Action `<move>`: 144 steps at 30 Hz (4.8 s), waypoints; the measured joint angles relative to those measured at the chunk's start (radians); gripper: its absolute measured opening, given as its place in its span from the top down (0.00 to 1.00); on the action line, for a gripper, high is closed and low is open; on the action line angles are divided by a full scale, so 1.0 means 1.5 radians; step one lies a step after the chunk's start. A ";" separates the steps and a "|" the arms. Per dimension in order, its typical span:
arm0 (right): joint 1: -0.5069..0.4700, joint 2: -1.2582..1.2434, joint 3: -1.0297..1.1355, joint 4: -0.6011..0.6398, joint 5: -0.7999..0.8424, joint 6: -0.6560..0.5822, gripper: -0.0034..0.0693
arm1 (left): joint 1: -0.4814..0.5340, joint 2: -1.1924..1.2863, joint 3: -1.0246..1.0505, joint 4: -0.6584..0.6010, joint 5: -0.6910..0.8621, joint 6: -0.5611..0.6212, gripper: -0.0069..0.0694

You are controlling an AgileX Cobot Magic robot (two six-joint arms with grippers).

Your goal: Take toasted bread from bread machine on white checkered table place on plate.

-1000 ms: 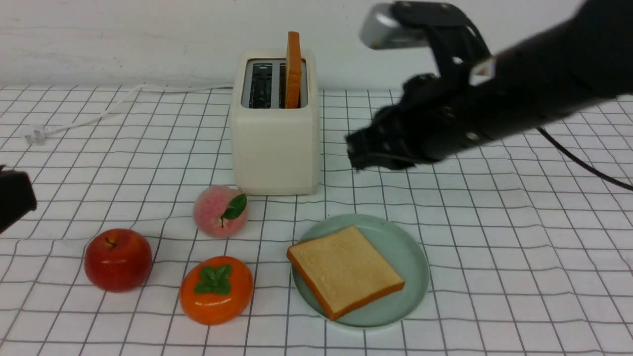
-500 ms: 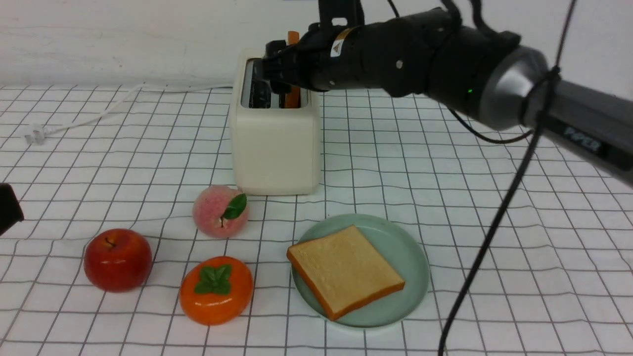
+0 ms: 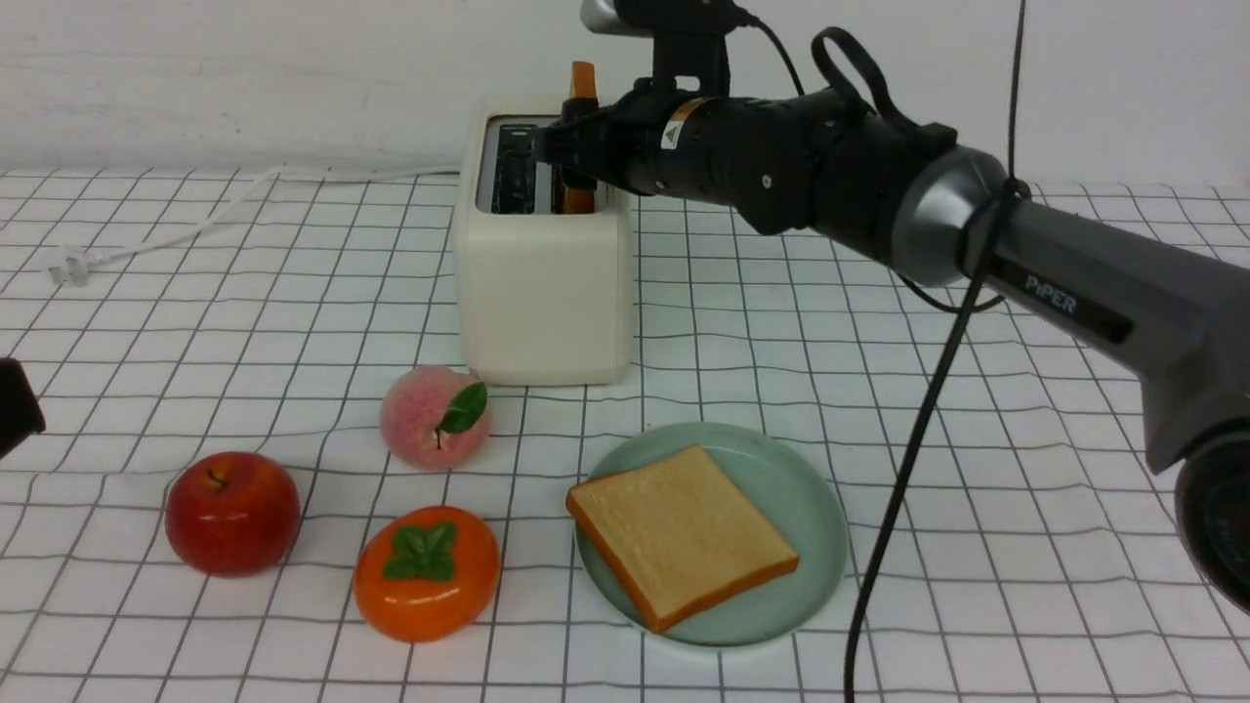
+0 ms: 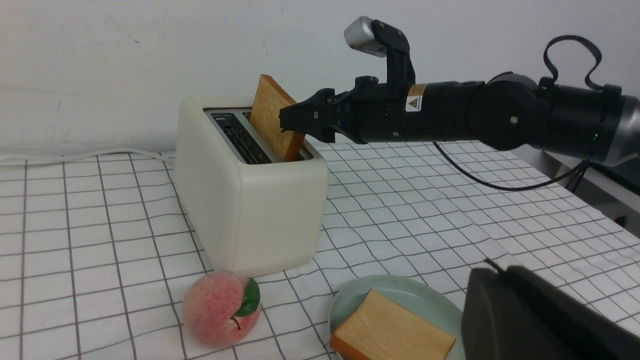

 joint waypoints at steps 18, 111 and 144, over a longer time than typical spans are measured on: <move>0.005 -0.040 0.000 -0.001 0.011 0.001 0.85 | 0.000 0.000 0.000 0.000 0.005 0.000 0.93; -0.295 -1.025 0.668 0.144 0.702 -0.265 0.96 | 0.000 -0.187 0.222 0.033 -0.103 -0.033 0.93; -0.296 -1.387 1.209 0.024 0.229 -0.087 0.95 | 0.000 -0.209 0.287 0.033 -0.093 -0.035 0.92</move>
